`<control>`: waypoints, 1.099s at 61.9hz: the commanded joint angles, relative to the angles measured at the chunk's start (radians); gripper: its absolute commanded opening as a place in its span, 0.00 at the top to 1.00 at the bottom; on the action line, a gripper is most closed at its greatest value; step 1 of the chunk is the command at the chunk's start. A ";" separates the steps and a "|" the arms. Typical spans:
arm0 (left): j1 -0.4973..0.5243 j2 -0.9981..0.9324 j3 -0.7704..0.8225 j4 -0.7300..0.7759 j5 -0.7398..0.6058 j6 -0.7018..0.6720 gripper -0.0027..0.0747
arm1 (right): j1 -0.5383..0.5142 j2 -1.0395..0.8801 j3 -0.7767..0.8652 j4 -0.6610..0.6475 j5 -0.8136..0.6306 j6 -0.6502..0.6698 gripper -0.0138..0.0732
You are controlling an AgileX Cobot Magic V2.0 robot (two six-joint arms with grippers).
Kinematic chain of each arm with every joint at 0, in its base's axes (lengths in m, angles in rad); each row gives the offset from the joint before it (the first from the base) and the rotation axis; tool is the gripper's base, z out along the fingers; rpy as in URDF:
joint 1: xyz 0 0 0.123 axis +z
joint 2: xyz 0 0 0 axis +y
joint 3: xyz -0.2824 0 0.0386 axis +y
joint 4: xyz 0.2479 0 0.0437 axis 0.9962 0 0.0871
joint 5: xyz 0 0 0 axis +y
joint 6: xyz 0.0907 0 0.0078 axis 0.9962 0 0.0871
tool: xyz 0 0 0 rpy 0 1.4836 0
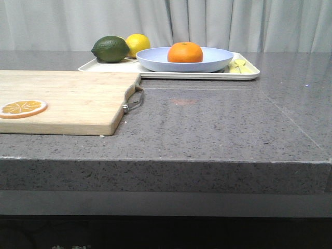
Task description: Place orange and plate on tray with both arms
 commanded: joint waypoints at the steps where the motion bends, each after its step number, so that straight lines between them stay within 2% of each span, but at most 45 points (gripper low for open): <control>1: 0.003 -0.021 0.004 -0.013 -0.076 -0.008 0.99 | -0.002 -0.020 -0.001 -0.002 -0.075 -0.009 0.92; 8: 0.003 -0.021 0.004 -0.013 -0.076 -0.008 0.99 | -0.009 -0.097 0.086 -0.036 -0.150 -0.009 0.92; 23: 0.003 -0.021 0.004 -0.013 -0.076 -0.008 0.99 | -0.082 -0.347 0.478 -0.037 -0.568 -0.009 0.92; 36: 0.003 -0.021 0.004 -0.013 -0.076 -0.008 0.99 | -0.104 -0.542 0.797 -0.035 -0.830 -0.009 0.92; 48: 0.003 -0.021 0.004 -0.013 -0.076 -0.008 0.99 | -0.104 -0.622 0.934 -0.035 -0.940 -0.009 0.92; 68: 0.003 -0.020 0.004 -0.013 -0.076 -0.008 0.99 | -0.105 -0.628 0.934 -0.035 -0.930 -0.009 0.92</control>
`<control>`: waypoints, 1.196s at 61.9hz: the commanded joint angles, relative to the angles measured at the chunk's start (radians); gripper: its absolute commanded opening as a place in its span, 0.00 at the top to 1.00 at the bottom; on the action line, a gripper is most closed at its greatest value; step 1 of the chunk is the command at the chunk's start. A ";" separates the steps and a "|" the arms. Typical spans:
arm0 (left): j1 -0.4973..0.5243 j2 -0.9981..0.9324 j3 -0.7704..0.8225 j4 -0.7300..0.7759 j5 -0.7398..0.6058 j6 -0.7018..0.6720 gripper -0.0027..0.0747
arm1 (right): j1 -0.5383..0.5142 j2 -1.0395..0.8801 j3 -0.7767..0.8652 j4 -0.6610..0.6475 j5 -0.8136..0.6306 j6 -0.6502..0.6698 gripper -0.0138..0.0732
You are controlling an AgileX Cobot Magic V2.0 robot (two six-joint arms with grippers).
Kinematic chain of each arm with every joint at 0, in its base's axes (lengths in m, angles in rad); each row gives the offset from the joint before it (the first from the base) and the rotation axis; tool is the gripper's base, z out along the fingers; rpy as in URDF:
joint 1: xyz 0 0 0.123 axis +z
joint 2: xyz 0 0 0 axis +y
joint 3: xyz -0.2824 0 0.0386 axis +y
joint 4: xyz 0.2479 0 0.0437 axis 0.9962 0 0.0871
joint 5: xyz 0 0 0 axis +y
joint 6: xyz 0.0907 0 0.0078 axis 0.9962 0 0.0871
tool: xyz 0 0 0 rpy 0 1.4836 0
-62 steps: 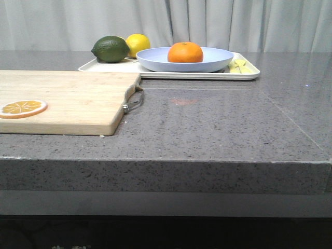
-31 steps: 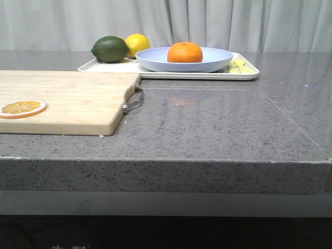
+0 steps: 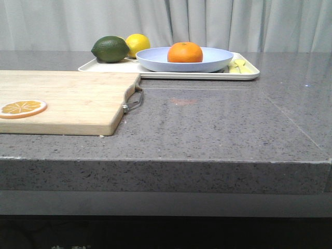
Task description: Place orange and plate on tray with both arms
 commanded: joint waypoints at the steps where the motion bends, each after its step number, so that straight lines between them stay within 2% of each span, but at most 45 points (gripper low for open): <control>1: 0.003 -0.020 0.004 -0.013 -0.076 -0.008 0.99 | -0.007 -0.022 -0.006 -0.006 -0.095 -0.009 0.92; 14: 0.003 -0.020 0.004 -0.013 -0.076 -0.008 0.99 | -0.007 -0.022 -0.006 -0.007 -0.099 -0.006 0.92; 26: 0.003 -0.020 0.004 -0.013 -0.076 -0.008 0.99 | -0.007 -0.023 -0.005 -0.108 -0.126 0.142 0.92; 74: 0.003 -0.020 0.004 -0.013 -0.076 -0.008 0.99 | -0.032 -0.022 -0.006 -0.113 -0.125 0.142 0.92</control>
